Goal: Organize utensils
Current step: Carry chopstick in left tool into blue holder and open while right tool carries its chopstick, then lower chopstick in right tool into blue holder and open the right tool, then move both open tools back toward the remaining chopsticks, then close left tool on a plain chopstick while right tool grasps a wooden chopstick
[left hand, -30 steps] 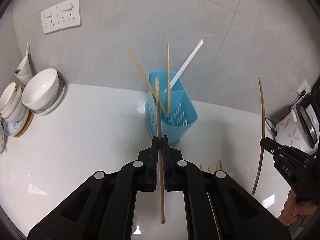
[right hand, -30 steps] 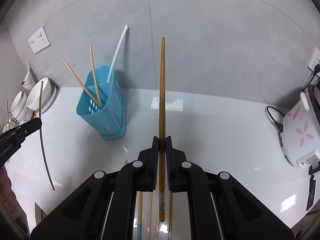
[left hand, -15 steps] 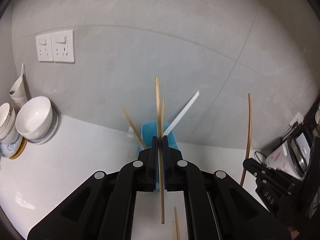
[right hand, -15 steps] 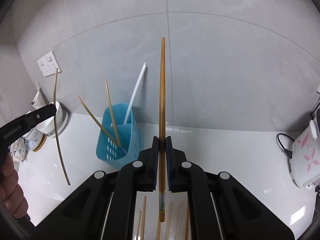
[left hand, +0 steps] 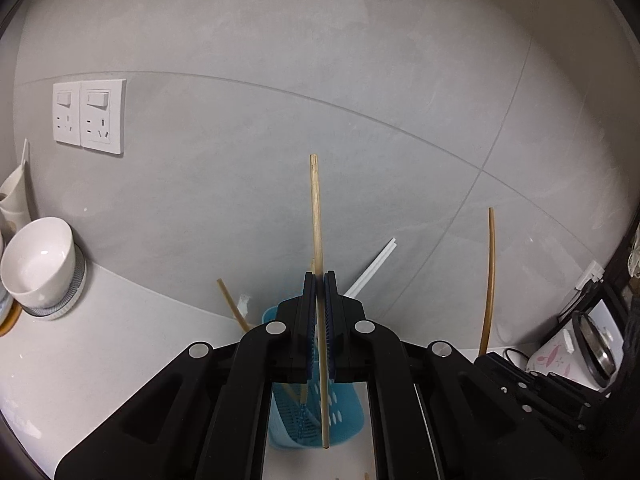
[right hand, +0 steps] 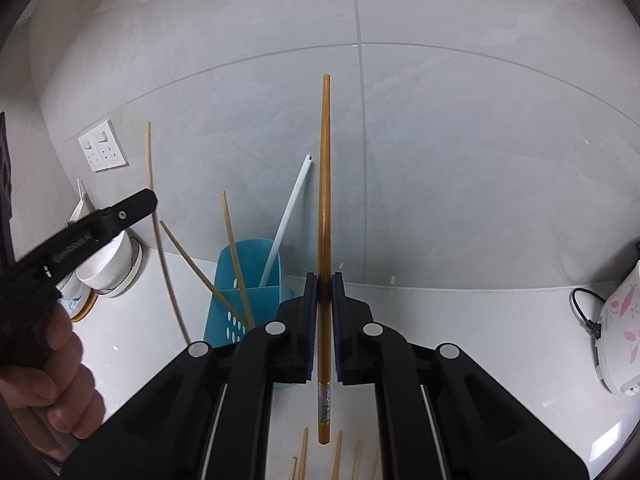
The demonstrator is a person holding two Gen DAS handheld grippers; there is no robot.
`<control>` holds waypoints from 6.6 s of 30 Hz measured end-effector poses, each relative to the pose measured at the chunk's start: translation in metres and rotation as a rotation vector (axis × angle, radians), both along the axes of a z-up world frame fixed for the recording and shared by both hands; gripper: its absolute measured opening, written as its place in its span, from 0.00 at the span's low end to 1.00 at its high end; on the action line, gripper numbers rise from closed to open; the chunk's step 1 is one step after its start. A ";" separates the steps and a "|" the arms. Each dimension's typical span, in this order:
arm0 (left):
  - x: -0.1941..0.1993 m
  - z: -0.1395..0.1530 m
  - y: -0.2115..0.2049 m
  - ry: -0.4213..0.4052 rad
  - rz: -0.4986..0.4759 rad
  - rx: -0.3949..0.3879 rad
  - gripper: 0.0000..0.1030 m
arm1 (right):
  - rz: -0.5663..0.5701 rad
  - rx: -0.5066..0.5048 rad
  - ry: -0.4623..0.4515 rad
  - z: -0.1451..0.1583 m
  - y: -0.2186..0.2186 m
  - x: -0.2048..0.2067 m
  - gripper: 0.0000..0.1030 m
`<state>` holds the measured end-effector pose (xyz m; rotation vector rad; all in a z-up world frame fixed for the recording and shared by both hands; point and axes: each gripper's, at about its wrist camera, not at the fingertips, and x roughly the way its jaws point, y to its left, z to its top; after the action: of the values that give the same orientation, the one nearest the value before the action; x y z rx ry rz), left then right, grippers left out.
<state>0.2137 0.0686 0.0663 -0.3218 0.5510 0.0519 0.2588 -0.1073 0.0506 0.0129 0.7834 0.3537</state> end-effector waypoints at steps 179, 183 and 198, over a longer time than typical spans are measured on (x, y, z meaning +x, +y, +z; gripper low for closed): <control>-0.147 -0.204 -0.102 0.874 -0.100 0.143 0.12 | -0.018 -0.330 0.563 -0.197 -0.087 -0.162 0.18; -0.148 -0.202 -0.099 0.880 -0.103 0.119 0.04 | -0.031 -0.313 0.598 -0.195 -0.084 -0.162 0.06; -0.160 -0.197 -0.084 0.835 -0.125 0.092 0.03 | -0.064 -0.282 0.578 -0.182 -0.088 -0.156 0.06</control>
<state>0.0533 -0.0153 -0.1305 -0.1626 1.3908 0.0908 0.1031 -0.1949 -0.1312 -0.1298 1.3969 0.1730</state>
